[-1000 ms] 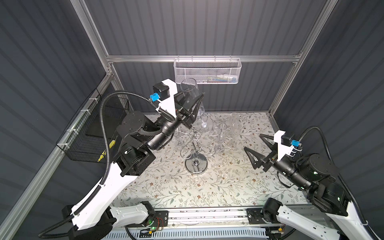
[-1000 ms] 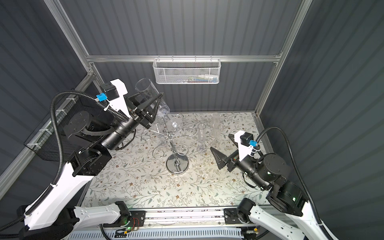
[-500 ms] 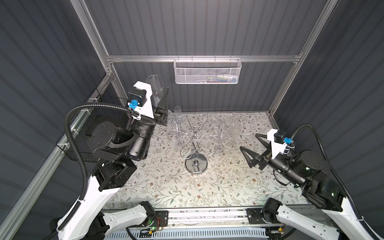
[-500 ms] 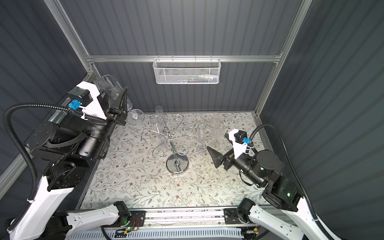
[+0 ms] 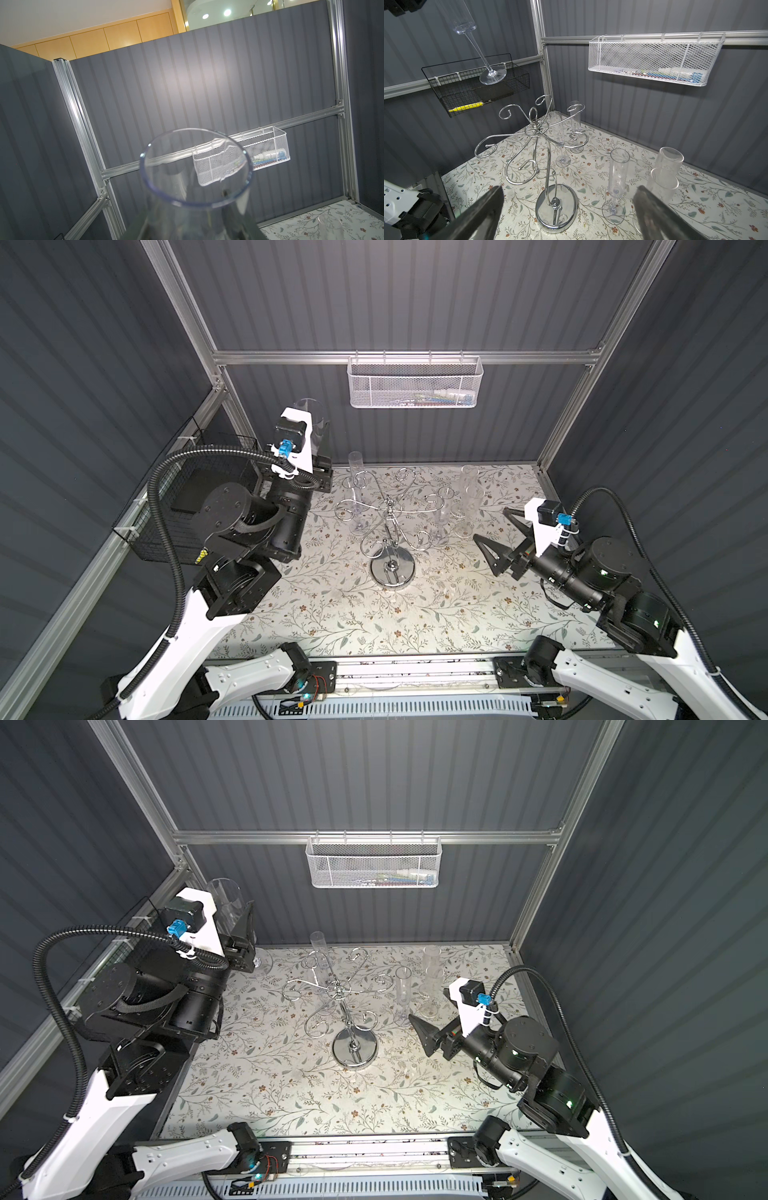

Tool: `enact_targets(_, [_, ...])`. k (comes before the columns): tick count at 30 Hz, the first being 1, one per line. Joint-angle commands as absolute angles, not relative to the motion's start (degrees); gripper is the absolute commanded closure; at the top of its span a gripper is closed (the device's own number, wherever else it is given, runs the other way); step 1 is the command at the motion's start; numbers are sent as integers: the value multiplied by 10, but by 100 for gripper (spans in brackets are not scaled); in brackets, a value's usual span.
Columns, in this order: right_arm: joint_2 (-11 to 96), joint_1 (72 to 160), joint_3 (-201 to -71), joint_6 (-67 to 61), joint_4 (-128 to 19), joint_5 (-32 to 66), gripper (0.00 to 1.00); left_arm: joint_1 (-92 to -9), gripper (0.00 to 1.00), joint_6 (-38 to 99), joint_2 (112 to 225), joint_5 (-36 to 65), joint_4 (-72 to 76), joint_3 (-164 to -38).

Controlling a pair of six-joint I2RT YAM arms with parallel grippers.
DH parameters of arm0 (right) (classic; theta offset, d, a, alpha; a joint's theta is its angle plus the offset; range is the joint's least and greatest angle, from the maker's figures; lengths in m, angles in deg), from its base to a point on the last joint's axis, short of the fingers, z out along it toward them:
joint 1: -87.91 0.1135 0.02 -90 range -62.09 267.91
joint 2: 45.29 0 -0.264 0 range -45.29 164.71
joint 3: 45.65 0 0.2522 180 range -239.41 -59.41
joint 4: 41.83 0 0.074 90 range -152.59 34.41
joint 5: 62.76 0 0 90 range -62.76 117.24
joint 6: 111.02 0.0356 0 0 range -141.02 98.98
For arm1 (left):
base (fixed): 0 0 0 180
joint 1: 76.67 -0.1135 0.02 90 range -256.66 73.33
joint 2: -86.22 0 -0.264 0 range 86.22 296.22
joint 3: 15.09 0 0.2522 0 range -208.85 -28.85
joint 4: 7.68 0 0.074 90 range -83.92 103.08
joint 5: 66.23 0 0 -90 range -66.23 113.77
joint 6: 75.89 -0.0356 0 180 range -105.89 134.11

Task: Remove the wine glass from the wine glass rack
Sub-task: 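Carry and lower the flute beside the standing flutes with the left gripper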

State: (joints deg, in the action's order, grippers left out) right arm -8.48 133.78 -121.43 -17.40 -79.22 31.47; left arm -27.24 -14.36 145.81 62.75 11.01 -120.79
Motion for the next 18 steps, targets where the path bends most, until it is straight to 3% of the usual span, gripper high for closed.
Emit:
enact_targets(1, [-92,1341,-1209,-173,-781,309,1,-311,52,-117,1469,606,121,-1206])
enact_targets(7, [-104,1341,-1204,-172,-788,304,1,-480,52,28,1521,448,183,-1216])
enact_targets(18, [-142,1341,-1189,-179,-811,334,1,-634,51,129,1545,294,165,-1134])
